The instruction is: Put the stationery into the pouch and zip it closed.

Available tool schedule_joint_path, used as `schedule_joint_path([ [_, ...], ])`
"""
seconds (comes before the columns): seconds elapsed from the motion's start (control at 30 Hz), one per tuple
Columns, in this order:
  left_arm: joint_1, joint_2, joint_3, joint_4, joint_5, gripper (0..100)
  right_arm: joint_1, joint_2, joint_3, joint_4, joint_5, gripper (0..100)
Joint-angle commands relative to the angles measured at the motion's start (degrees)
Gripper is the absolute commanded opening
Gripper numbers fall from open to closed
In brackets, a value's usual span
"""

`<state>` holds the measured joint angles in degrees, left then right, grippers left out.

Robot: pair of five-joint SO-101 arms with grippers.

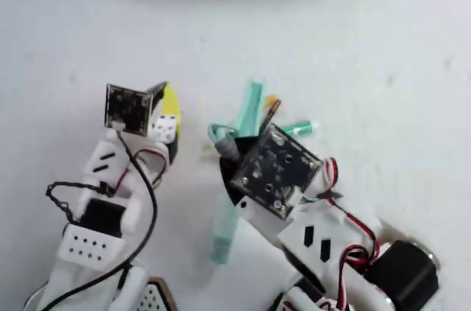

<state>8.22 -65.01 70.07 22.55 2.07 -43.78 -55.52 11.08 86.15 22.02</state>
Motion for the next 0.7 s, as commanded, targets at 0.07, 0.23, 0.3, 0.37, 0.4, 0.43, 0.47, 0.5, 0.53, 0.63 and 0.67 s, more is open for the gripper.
schedule_joint_path([
  [0.07, -3.1, -10.9, -5.5, 18.1, -2.6, 6, 0.7, -2.2, 10.3, -9.5, -0.1, 1.7],
  [0.23, 0.2, -27.4, -7.6, 28.4, -2.7, 11, 0.7, -2.1, 13.7, -20.1, -0.1, 1.7],
  [0.3, 4.3, -34.2, -7.6, 32.4, -2.8, 13, 0.7, -2.1, 15.3, -24.2, -0.5, 1.7],
  [0.37, 10.2, -39.6, -7.3, 34.9, -2.8, 14, 0.7, -2.1, 17.3, -27.9, -0.5, 1.7],
  [0.4, 12.8, -41.0, -7.7, 35.9, -2.7, 15, 0.7, -2.1, 18.4, -29.4, -0.5, 1.7],
  [0.43, 15.1, -40.8, -7.8, 36.4, -2.7, 15, 0.7, -2.1, 19.3, -30.6, -0.5, 1.7],
  [0.47, 16.6, -40.1, -7.5, 36.5, -2.6, 16, 0.7, -2.1, 20.0, -31.6, -0.5, 1.7],
  [0.5, 17.5, -39.2, -6.9, 36.4, -2.6, 17, 0.7, -2.1, 20.6, -32.0, -0.6, 1.7],
  [0.53, 17.7, -38.3, -6.2, 36.1, -2.5, 18, 0.7, -2.2, 20.8, -32.2, -0.6, 1.7],
  [0.63, 17.6, -36.9, -4.6, 34.5, 0.5, 21, 0.7, -2.2, 20.9, -32.0, -0.6, 1.7],
  [0.67, 17.9, -36.9, -4.4, 34.7, 2.2, 22, 0.7, -2.2, 20.9, -32.2, -0.6, 1.7],
])
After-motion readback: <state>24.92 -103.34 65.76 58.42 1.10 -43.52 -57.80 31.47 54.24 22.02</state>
